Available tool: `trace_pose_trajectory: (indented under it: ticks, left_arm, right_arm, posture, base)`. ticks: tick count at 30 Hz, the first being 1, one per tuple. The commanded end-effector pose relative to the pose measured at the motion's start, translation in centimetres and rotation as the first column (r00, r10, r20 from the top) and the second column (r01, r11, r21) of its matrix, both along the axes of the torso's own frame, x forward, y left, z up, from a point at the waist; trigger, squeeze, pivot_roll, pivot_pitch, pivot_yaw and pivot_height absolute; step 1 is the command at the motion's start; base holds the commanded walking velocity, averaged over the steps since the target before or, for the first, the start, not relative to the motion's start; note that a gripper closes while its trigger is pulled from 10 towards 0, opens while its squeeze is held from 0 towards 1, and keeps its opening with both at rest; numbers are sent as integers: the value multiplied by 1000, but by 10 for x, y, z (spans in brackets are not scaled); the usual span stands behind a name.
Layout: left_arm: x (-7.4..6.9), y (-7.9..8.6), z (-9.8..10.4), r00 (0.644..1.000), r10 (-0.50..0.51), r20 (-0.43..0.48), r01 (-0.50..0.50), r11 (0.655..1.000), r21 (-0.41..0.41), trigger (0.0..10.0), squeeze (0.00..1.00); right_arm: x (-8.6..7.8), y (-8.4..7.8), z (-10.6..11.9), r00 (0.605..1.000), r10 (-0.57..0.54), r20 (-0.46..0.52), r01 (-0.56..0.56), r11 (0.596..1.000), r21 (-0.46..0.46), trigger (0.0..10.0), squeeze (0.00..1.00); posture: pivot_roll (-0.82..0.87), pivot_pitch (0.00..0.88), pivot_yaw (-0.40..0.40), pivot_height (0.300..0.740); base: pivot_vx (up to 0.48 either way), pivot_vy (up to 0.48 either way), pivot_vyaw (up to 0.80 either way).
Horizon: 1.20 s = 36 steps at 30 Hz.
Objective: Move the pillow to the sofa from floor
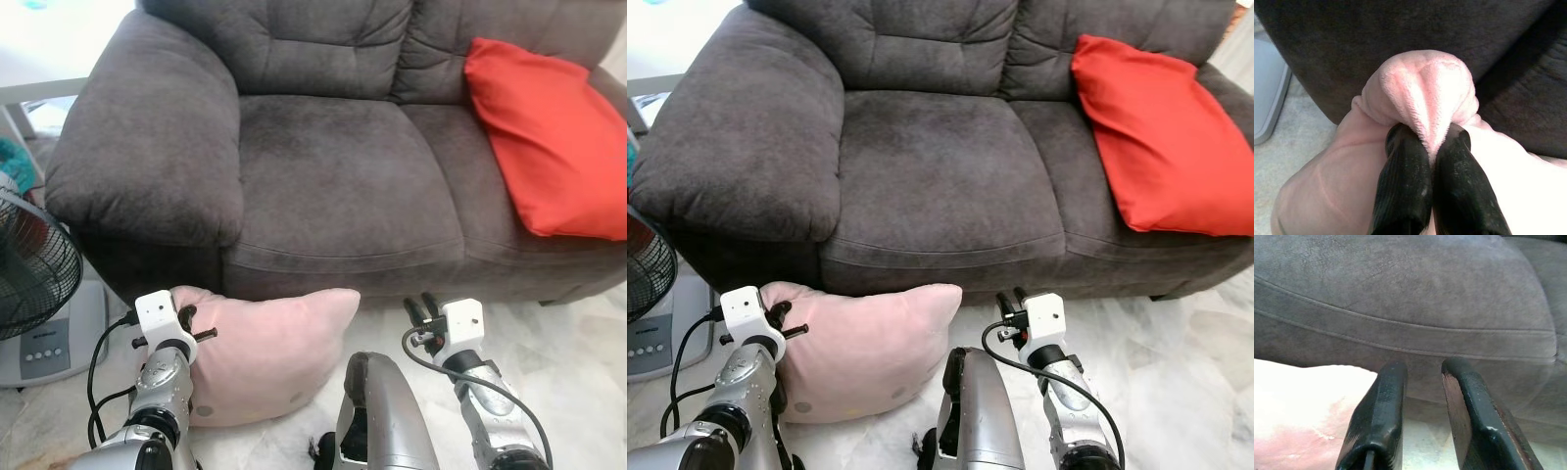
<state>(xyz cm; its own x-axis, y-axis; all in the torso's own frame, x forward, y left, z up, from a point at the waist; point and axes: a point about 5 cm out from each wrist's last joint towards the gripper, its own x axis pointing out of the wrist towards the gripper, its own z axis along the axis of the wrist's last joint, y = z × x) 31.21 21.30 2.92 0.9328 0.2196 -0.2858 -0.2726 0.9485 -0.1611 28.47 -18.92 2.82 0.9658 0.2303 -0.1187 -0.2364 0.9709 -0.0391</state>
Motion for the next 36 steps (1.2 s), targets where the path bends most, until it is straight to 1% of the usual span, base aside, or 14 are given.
trace_pose_trajectory:
  ticks: [1, 11, 24, 27, 28, 30, 32, 36]
  left_arm:
    - [5, -3, 10, 998, -23, 59, 21, 999, 29, 10000, 0]
    - [5, -1, 10, 998, -22, 63, 20, 999, 32, 10000, 0]
    - [5, 1, 11, 997, -28, 68, 25, 999, 43, 10000, 0]
    - [5, -1, 12, 996, -33, 83, 29, 999, 44, 10000, 0]
    - [6, -3, 15, 993, -46, 109, 41, 998, 55, 10000, 0]
    - [7, -4, 18, 991, -54, 125, 46, 997, 65, 10000, 0]
    - [8, -5, 21, 987, -68, 145, 55, 994, 93, 10000, 0]
    - [8, -6, 23, 984, -74, 159, 59, 993, 99, 10000, 0]
  right_arm:
    - [-4, -6, -5, 999, -35, -31, 35, 999, 8, 10000, 0]
    - [-6, -6, -9, 998, -39, -44, 40, 999, 13, 10000, 0]
    - [-7, -9, -15, 995, -49, -86, 50, 999, 12, 10000, 0]
    - [-7, -9, -15, 995, -50, -88, 52, 999, 13, 10000, 0]
    - [-7, -9, -15, 995, -51, -89, 53, 999, 15, 10000, 0]
    - [-7, -9, -15, 995, -52, -90, 54, 998, 16, 10000, 0]
    - [-6, -8, -15, 994, -53, -91, 55, 998, 18, 10000, 0]
    - [-6, -7, -16, 994, -54, -93, 56, 998, 21, 10000, 0]
  posture:
    - [56, 87, -147, 439]
    - [64, 89, -145, 439]
    - [68, 92, -144, 439]
    - [68, 92, -143, 439]
    - [71, 93, -142, 439]
    - [73, 93, -141, 439]
    - [78, 92, -138, 439]
    - [82, 88, -134, 439]
  base:
    - [-356, 0, 0]
    - [-353, 0, 0]
    - [-335, 0, 0]
    - [0, 0, 0]
    - [0, 0, 0]
    - [0, 0, 0]
    - [0, 0, 0]
    - [0, 0, 0]
